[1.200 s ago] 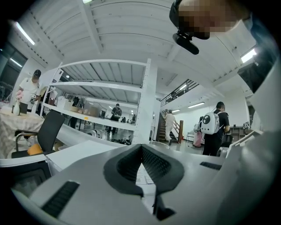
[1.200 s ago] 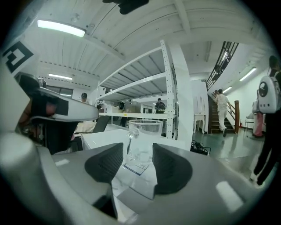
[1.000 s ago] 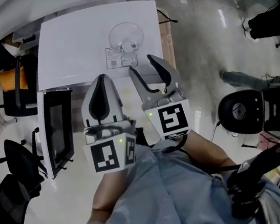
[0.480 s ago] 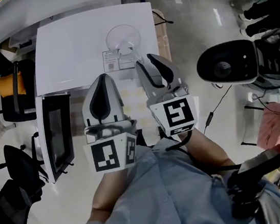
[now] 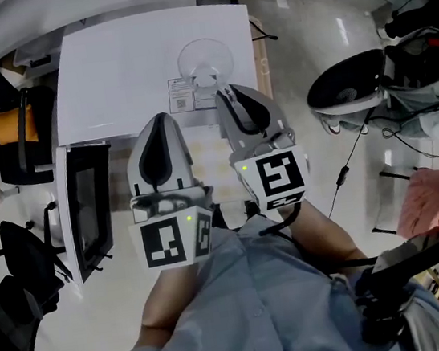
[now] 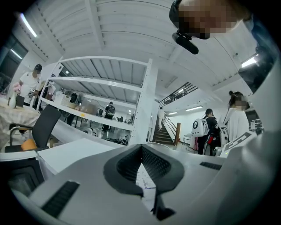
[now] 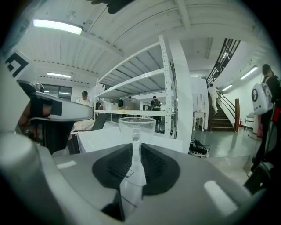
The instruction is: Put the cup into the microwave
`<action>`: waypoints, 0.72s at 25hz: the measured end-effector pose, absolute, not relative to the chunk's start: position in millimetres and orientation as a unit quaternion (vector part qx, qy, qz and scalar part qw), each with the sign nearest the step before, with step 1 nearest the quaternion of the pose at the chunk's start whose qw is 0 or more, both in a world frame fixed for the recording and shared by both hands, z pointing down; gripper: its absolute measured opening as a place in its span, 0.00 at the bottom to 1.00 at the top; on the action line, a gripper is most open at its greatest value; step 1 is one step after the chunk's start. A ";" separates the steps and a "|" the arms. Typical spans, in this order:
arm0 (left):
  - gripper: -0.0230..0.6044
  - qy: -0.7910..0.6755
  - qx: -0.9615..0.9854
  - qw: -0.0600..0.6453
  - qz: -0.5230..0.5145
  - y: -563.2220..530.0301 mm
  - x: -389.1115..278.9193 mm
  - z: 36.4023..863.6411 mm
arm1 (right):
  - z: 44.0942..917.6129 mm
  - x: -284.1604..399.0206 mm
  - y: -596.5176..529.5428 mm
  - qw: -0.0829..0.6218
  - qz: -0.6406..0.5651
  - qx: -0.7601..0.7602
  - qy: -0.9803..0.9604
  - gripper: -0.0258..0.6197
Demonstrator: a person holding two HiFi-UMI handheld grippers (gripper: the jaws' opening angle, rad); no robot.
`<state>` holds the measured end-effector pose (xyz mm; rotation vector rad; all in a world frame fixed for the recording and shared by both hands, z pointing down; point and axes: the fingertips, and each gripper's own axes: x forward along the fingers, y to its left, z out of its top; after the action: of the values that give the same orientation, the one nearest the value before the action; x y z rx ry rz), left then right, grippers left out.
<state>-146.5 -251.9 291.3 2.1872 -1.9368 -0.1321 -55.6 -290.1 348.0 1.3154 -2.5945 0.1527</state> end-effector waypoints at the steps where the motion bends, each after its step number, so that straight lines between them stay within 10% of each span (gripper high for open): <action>1: 0.05 -0.659 0.743 0.108 -0.045 -252.2 -147.5 291.5 | 348.1 -56.4 -290.3 0.115 0.051 0.447 -0.885 0.12; 18: 0.05 -0.674 0.730 0.108 -0.045 -250.9 -155.8 290.9 | 345.6 -58.2 -294.4 0.108 0.047 0.447 -0.886 0.10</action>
<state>-155.8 -250.9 290.9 2.1474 -1.9835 -0.1313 -58.2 -294.4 345.6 1.3167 -2.6084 0.1386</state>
